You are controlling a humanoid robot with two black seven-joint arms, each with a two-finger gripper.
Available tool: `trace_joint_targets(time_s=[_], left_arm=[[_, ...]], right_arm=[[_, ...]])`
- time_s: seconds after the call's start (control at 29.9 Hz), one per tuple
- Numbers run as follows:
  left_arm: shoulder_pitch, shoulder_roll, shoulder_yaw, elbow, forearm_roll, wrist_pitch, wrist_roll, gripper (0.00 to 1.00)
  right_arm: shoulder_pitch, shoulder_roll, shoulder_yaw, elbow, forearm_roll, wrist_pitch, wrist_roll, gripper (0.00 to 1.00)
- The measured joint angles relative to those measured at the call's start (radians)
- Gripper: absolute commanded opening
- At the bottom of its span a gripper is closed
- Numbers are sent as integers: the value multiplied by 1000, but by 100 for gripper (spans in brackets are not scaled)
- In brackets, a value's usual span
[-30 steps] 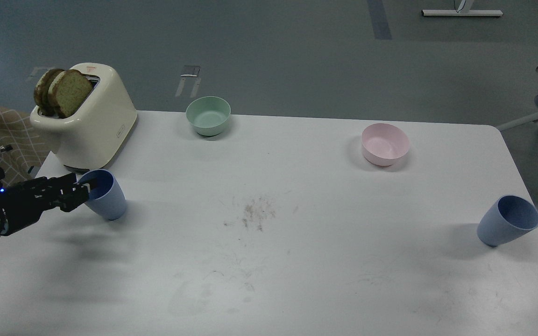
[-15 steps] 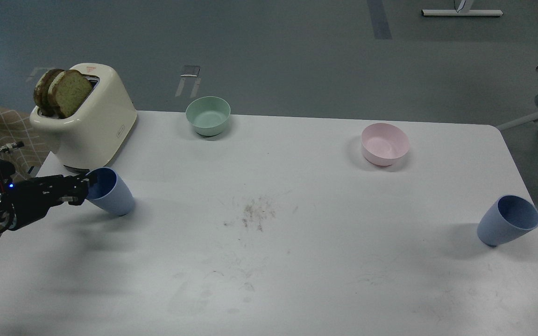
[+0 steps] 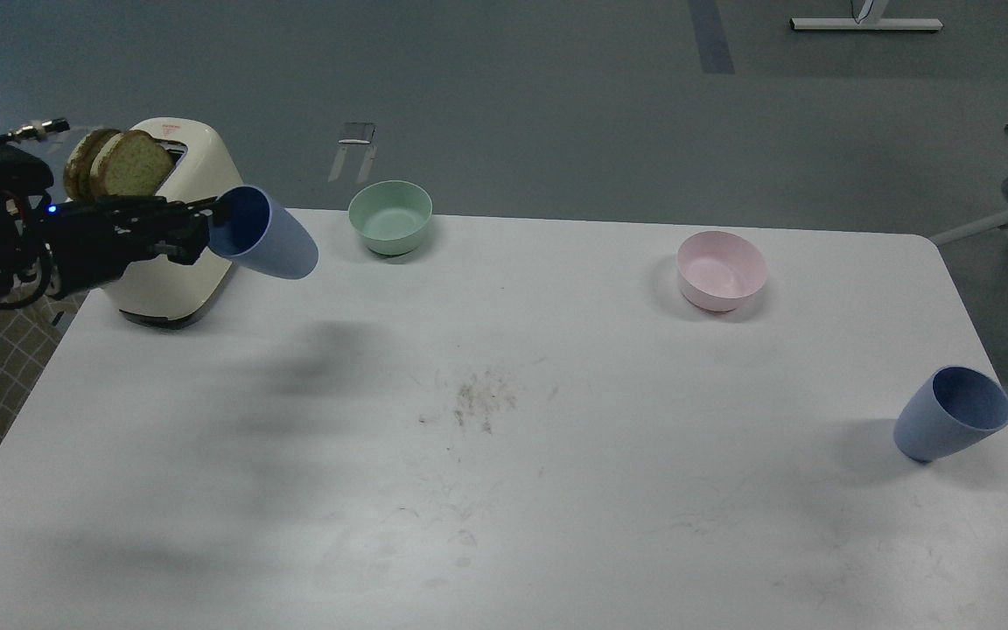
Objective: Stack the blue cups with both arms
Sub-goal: 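Lift the blue cup with the left gripper and carry it to table center, then set the blue cup upright and open the left gripper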
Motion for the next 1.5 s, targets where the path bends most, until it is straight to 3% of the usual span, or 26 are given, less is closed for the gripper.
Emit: trace_joint_targets(time_s=[0.23,0.4,0.63,0.97,1.27,1.3,1.37,1.4,1.5], left_arm=[[-326,-209,308,-6,71,-50,1,0],[-461,-377,526,60,119,-50,3,0],[-480,-545,607,222,130,-49,2,0],[-481,-608,673,313,127,-46,6,0],[-480,-611,673,321,126,-46,5,0],[-480,-611,673,320,126,-46,4,2],[-480,-611,673,317,126,-46,3,22],[-480,-611,673,316,125,-47,3,37],[-480,-611,673,315,122,-47,5,45]], right_arm=[[-60,-21,60,13,2,0,0,100],[-88,-23,86,15,11,0,0,100],[-130,-28,106,16,31,0,0,100],[-141,-30,115,28,38,0,0,100],[-142,-19,113,32,38,0,0,100],[-142,-19,113,33,38,0,0,100],[-142,-18,113,33,38,0,0,100],[-143,-18,113,33,38,0,0,100],[-151,-18,113,33,38,0,0,100]])
